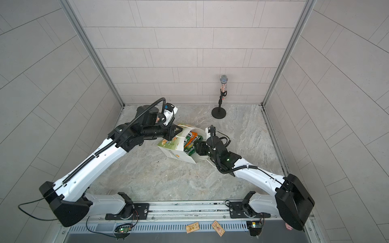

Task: Take the snacks out of the paper bag
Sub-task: Pick up the snack from the paper bag.

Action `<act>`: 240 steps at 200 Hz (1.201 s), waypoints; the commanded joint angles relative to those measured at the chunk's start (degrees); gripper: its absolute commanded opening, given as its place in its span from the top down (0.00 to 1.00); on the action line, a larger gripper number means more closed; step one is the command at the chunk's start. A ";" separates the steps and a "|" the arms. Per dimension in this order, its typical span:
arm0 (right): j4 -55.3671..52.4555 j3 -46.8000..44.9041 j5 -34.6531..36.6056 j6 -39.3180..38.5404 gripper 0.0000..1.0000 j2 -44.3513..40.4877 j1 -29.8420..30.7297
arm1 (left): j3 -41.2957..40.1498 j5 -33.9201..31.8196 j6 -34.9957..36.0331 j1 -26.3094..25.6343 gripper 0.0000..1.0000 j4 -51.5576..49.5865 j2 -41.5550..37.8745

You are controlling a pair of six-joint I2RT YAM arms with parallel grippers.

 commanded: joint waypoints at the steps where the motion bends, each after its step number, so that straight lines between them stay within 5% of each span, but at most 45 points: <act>1: 2.29 -0.42 -1.34 3.19 0.45 1.47 0.00 | -0.69 0.84 -1.02 -0.09 1.00 1.72 -1.65; 149: 4.96 4.37 2.11 18.25 0.63 13.26 0.07 | -1.93 0.04 -1.47 -0.07 1.00 0.79 -3.63; 240: 11.86 4.37 2.12 25.34 0.63 17.37 0.33 | -2.53 1.12 -1.86 -0.08 1.00 1.49 -3.41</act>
